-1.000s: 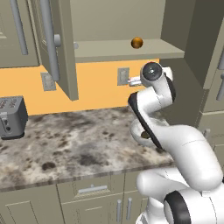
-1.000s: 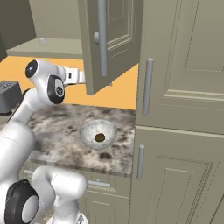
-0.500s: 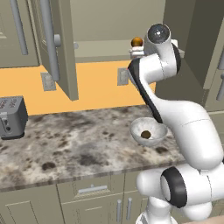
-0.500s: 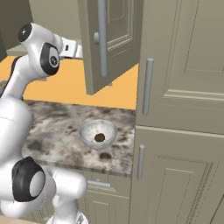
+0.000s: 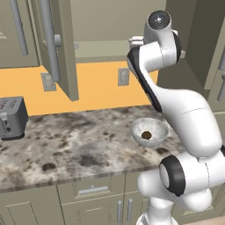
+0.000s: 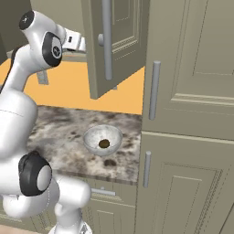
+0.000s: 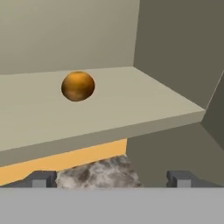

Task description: Open the cabinet. Pick the kiwi and mango from the cabinet and place them into the bowl. Then close the cabinet.

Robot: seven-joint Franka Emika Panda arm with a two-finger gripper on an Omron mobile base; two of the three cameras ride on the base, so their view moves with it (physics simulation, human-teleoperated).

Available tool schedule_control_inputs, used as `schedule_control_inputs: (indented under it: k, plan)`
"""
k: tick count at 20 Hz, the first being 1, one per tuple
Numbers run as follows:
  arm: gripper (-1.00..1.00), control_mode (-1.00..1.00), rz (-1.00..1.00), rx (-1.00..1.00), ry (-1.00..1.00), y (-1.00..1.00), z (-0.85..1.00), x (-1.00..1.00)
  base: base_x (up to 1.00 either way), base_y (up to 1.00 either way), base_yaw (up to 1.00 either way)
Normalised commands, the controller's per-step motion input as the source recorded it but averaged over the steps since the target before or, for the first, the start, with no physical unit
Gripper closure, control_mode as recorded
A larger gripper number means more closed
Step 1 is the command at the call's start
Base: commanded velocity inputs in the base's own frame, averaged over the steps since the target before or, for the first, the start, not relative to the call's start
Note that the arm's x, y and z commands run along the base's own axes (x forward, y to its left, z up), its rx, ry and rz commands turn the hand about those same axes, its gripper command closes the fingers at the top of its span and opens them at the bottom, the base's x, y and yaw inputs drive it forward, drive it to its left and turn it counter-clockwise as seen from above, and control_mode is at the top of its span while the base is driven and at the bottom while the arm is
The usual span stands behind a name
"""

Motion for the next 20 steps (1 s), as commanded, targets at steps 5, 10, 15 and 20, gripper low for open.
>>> schedule_control_inputs:
  k: [5,10,15,20]
  plan:
    - [-1.00,-1.00,0.07,0.05,-0.11,0.00,0.00,0.35,0.00,0.00,0.00]
    - [-1.00,-1.00,0.09,0.10,-0.09,-0.01,0.00,0.43,0.00,0.00,0.00]
    - [-1.00,-1.00,0.01,0.00,0.00,-0.02,0.00,0.39,0.00,0.00,0.00]
    - [-1.00,-1.00,0.00,0.00,0.01,0.00,0.00,0.51,0.00,0.00,0.00]
